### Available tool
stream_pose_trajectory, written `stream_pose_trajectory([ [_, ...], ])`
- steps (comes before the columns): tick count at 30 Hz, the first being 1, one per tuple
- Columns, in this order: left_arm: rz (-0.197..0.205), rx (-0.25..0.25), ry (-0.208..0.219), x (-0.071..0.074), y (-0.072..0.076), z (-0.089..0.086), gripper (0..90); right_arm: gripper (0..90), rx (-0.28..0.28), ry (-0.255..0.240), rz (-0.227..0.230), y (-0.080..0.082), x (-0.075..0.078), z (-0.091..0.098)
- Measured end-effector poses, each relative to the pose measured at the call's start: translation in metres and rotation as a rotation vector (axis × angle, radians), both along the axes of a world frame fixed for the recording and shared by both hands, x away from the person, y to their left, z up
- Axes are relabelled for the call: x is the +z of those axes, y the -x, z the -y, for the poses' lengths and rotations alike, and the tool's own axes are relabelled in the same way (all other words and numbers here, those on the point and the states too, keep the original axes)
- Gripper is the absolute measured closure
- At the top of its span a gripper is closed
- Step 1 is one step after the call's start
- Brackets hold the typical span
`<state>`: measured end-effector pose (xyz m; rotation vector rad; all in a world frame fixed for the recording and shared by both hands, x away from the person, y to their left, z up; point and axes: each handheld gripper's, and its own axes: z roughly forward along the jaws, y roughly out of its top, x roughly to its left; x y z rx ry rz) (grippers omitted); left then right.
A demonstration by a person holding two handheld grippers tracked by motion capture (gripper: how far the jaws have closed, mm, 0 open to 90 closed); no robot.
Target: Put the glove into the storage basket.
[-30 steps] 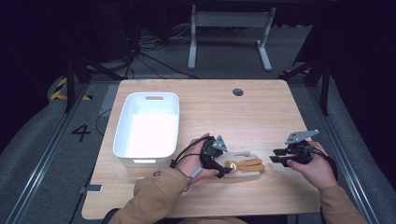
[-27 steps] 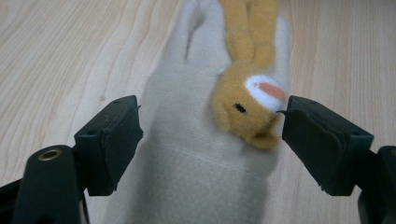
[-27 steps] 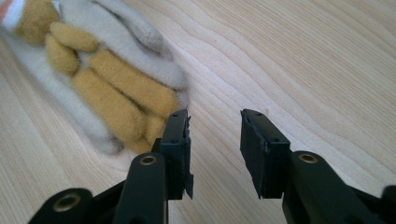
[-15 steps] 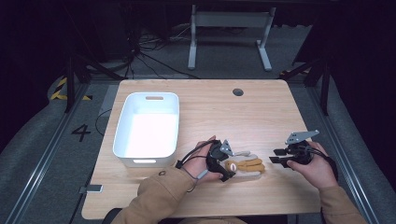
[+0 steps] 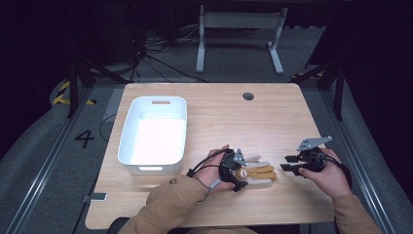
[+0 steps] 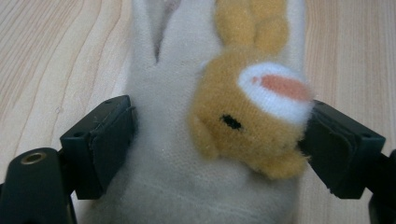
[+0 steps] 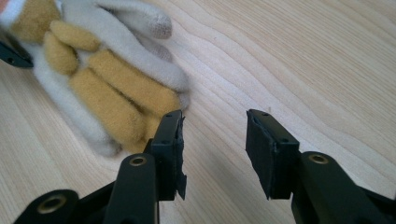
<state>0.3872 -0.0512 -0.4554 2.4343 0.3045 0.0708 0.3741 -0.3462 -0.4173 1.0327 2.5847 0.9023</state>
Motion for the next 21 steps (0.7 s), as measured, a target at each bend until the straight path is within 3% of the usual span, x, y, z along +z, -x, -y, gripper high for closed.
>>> stream_pose_trajectory([
  [14, 0.008, 0.001, -0.024, -0.0038, -0.0026, 0.0066, 13.9, 56.0, -0.002, -0.004, 0.006, -0.0006, -0.0011, 0.0005],
  [21, 0.034, -0.008, -0.023, -0.0079, 0.0003, 0.0098, 10.0, 55.2, 0.004, -0.009, 0.003, -0.0005, -0.0021, -0.0003],
])
